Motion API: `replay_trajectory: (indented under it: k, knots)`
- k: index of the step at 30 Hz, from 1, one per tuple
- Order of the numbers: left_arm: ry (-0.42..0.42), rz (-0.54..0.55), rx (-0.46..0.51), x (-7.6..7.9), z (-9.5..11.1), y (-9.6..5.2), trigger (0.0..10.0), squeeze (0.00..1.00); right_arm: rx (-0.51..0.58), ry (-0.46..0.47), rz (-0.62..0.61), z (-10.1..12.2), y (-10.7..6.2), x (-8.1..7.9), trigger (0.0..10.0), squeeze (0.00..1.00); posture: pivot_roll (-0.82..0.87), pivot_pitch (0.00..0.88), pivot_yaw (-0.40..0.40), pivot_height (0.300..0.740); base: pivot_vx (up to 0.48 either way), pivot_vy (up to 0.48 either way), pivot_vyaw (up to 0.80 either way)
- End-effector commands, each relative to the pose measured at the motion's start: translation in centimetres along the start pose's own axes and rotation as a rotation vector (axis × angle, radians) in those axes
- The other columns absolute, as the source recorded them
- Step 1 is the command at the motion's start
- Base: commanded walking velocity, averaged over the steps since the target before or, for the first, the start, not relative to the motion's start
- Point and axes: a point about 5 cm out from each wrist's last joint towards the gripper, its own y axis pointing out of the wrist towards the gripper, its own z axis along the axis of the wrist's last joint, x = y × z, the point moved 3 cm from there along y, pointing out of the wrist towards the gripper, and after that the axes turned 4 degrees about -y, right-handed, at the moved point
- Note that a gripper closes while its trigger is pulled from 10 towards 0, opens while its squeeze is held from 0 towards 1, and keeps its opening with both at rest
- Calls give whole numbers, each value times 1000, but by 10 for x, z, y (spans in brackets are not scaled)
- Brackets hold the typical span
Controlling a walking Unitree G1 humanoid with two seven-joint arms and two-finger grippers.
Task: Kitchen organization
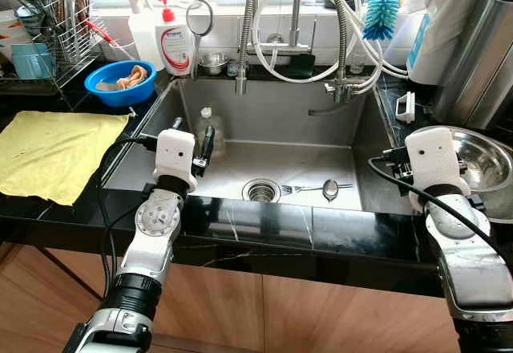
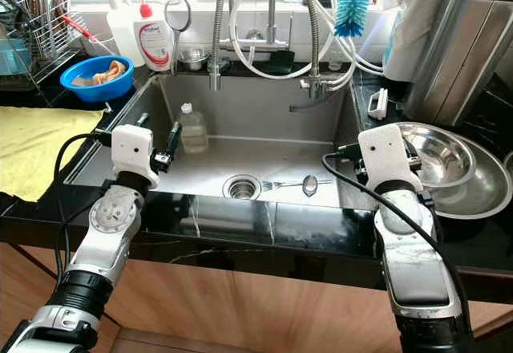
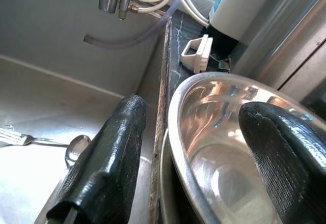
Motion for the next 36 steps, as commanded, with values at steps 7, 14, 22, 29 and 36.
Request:
replay_trajectory:
  k: [7, 14, 22, 29, 36]
  knots:
    - [1, 4, -2, -2, 1, 1, 10000, 0, -30, 16, -3, -6, 0, 2, 0, 0, -54, 0, 55, 720, 0, 0, 0]
    - [1, 7, -8, -4, 0, 0, 10000, 0, -20, 54, 2, -2, -1, 2, 0, 0, -55, 0, 58, 720, 0, 0, 0]
    - [4, 9, -8, -5, 1, 1, 10000, 0, -23, 59, -1, -2, -1, 1, 0, 0, -53, 0, 60, 720, 0, 0, 0]
    - [6, 10, -8, -6, 1, 1, 10000, 0, 2, 69, -59, 3, -1, 12, 0, 0, -53, 0, 62, 720, 0, 0, 0]
    - [3, 10, -5, -5, 1, 0, 10000, 0, 56, 88, -145, 15, -2, 28, 0, 0, -54, 0, 59, 720, 0, 0, 0]
